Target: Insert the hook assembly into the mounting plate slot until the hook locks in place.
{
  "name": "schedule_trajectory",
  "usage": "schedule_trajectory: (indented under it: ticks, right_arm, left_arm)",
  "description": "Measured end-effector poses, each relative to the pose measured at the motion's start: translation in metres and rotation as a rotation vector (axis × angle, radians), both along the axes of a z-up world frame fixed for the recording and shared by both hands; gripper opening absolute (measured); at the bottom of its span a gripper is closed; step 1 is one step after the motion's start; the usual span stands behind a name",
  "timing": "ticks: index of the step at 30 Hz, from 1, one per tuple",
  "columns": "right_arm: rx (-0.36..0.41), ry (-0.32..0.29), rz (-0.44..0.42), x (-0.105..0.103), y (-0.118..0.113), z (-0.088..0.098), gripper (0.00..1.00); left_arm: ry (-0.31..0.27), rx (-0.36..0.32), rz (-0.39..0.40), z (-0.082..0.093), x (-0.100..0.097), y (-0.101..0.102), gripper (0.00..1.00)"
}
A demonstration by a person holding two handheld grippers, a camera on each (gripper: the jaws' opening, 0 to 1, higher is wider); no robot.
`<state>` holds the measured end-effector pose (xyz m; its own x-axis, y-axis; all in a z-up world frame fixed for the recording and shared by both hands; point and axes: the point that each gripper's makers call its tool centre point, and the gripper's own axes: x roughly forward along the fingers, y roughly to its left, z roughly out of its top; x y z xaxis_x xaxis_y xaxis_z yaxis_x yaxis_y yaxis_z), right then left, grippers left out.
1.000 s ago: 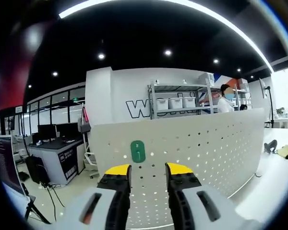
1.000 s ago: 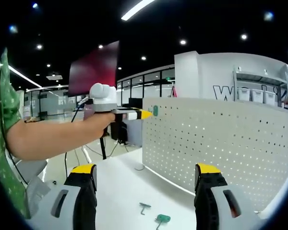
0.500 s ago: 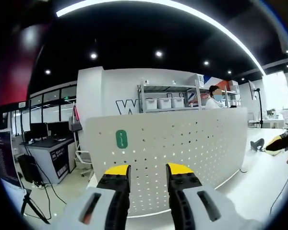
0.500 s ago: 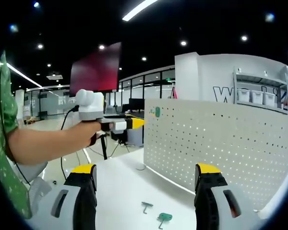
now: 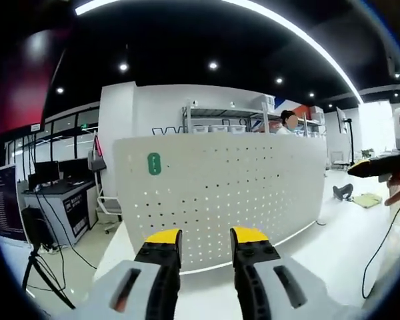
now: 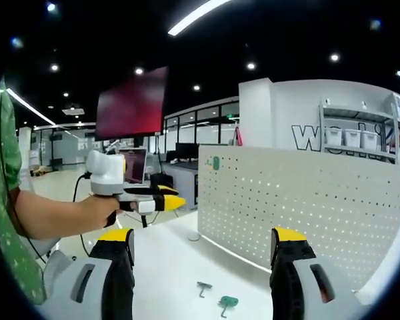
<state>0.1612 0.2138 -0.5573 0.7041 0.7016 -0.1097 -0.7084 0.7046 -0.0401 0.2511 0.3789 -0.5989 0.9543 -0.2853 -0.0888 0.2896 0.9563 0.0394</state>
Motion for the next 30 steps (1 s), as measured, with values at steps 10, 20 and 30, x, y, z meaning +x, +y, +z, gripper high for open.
schedule_trajectory:
  ticks: [10, 20, 30]
  right_arm:
    - [0.003, -0.005, -0.019, -0.011, -0.008, 0.002, 0.86]
    - [0.002, -0.004, -0.019, -0.015, -0.009, 0.002, 0.86]
    - [-0.001, 0.006, -0.031, -0.014, -0.015, -0.002, 0.86]
  left_arm:
    - [0.083, 0.013, -0.051, -0.037, -0.036, -0.015, 0.3]
    - [0.173, 0.076, -0.132, -0.072, -0.054, -0.031, 0.29]
    - [0.257, 0.196, -0.243, -0.105, -0.046, -0.051, 0.26]
